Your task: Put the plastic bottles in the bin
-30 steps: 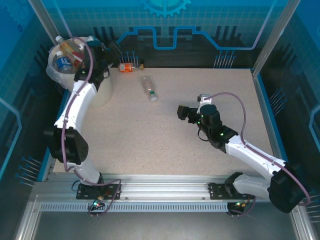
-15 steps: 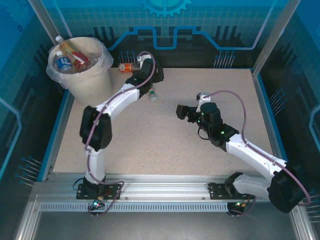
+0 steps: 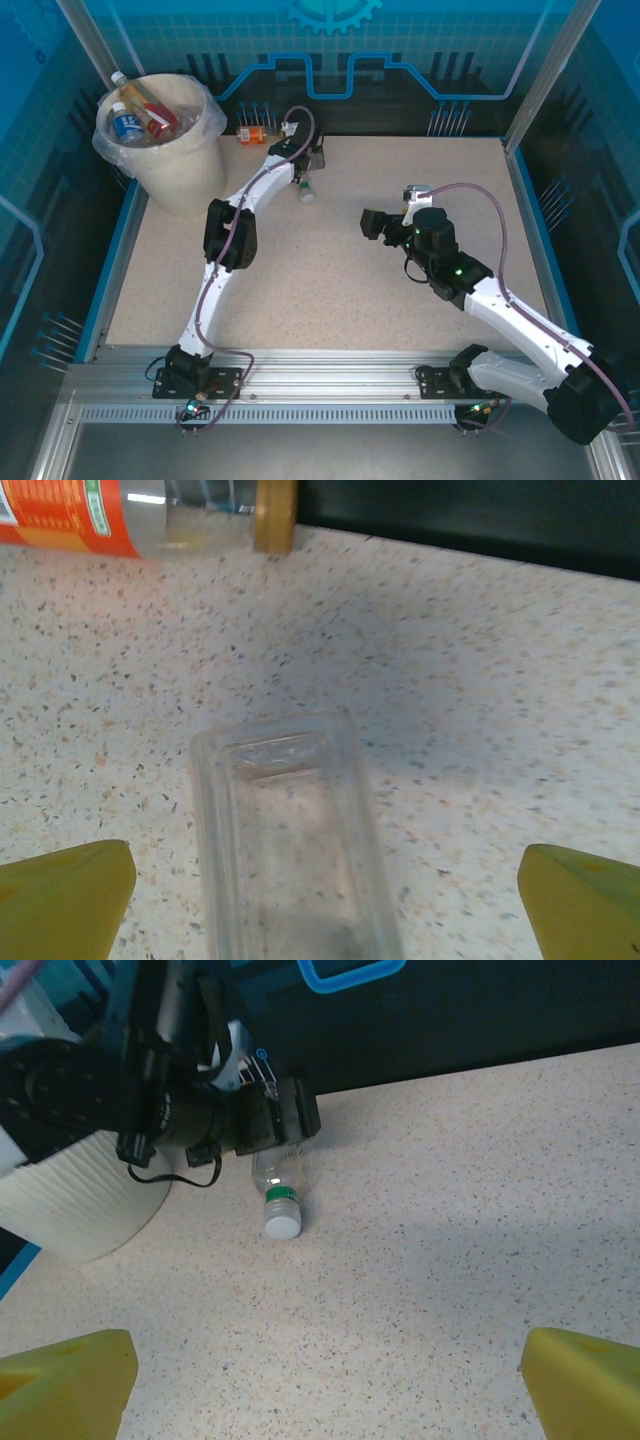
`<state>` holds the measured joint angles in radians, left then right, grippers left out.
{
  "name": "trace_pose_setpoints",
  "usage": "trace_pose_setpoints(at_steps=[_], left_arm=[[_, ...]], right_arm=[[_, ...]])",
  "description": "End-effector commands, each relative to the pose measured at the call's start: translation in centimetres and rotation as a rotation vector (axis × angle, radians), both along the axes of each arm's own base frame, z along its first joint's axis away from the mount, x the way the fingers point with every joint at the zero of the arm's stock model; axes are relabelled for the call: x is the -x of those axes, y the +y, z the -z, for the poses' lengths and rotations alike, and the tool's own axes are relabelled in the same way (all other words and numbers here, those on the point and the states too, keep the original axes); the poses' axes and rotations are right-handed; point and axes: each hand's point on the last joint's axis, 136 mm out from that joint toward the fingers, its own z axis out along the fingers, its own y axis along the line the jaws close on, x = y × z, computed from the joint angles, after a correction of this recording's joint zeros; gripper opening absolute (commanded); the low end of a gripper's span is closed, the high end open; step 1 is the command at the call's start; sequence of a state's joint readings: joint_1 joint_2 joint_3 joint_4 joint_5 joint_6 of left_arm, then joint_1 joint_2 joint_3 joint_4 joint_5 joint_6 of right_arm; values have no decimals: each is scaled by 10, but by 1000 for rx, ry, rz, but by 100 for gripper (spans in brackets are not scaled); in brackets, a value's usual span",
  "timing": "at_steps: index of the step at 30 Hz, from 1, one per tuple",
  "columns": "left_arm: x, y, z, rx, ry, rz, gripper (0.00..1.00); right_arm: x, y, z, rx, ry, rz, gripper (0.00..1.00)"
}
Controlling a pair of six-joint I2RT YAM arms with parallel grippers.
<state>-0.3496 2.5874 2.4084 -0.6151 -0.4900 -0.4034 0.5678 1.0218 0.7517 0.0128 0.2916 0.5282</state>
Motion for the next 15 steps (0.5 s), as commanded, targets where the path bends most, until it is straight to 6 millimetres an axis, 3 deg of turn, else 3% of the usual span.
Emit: trace_pose_setpoints(at_steps=[1,6,9,15], left_arm=[[3,11,25,16,69,-35,98],[-3,19,42,79,105,-48,90],[-5,21,40,114,106,-43,77],[-1,10,30,193,112,11,64]], right_arm=[[1,-14,5,38,-1,38,100],[2,-14,5,44,-1,35,100],[1,-14,6,45,0,34,100],[-1,-11,6,44,-2,29,100]])
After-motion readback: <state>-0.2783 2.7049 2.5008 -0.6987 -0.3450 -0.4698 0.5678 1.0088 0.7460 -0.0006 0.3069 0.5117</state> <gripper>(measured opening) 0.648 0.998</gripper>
